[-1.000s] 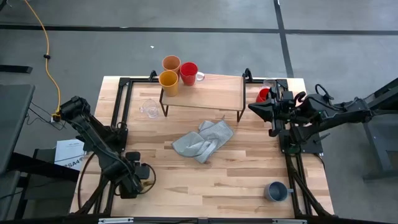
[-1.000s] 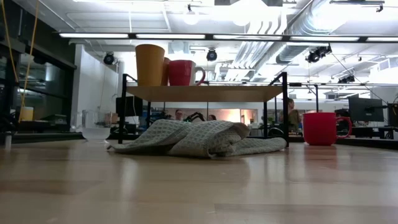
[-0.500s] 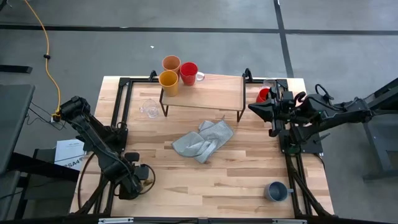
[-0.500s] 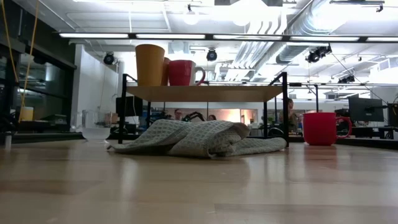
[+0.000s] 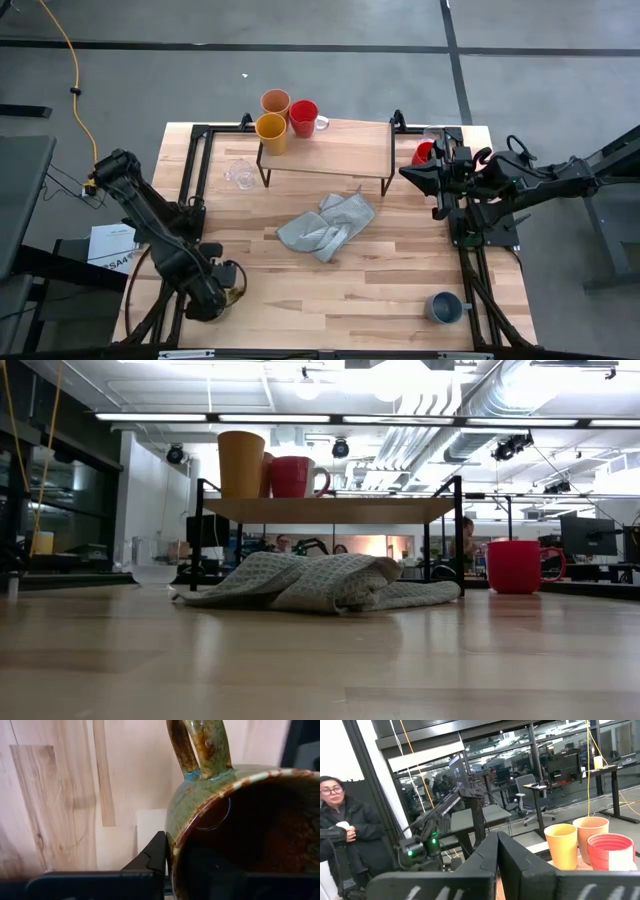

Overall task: Stack small to large cups/mugs on shelf
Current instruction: Put the green mug on the shelf

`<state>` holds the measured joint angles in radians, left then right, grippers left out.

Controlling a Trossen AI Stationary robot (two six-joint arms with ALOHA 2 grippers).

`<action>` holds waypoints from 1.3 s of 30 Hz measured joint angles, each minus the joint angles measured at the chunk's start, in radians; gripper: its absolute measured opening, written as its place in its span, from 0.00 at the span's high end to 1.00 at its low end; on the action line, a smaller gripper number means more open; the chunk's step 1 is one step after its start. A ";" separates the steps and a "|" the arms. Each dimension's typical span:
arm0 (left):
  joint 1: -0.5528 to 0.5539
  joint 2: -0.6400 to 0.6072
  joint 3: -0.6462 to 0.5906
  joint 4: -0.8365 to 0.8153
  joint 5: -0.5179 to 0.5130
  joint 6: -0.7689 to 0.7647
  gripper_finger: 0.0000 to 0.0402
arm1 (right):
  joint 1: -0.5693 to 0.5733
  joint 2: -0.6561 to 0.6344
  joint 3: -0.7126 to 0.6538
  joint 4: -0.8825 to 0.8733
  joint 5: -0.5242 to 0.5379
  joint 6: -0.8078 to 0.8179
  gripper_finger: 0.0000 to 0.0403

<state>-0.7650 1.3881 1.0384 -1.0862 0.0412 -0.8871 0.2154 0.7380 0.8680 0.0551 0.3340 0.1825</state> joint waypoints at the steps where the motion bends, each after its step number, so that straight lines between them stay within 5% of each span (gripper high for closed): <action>1: 0.000 -0.013 0.008 -0.003 -0.003 -0.001 0.94 | 0.000 0.000 0.000 0.000 0.000 0.000 1.00; 10: 0.147 -0.134 0.125 -0.043 -0.164 0.016 0.94 | 0.000 0.000 0.000 0.000 0.000 0.000 1.00; 19: 0.433 -0.191 0.246 0.094 -0.358 0.311 0.94 | 0.000 0.000 0.000 -0.002 0.000 -0.007 1.00; 29: 0.655 -0.190 0.256 0.501 -0.348 0.582 0.94 | 0.000 0.002 0.000 -0.025 0.000 -0.004 1.00; 39: 0.700 -0.205 0.255 0.692 -0.328 0.633 0.94 | 0.000 0.011 0.000 -0.026 -0.038 -0.006 1.00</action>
<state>-0.0654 1.1834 1.2929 -0.3938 -0.2871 -0.2539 0.2157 0.7487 0.8684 0.0288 0.2958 0.1764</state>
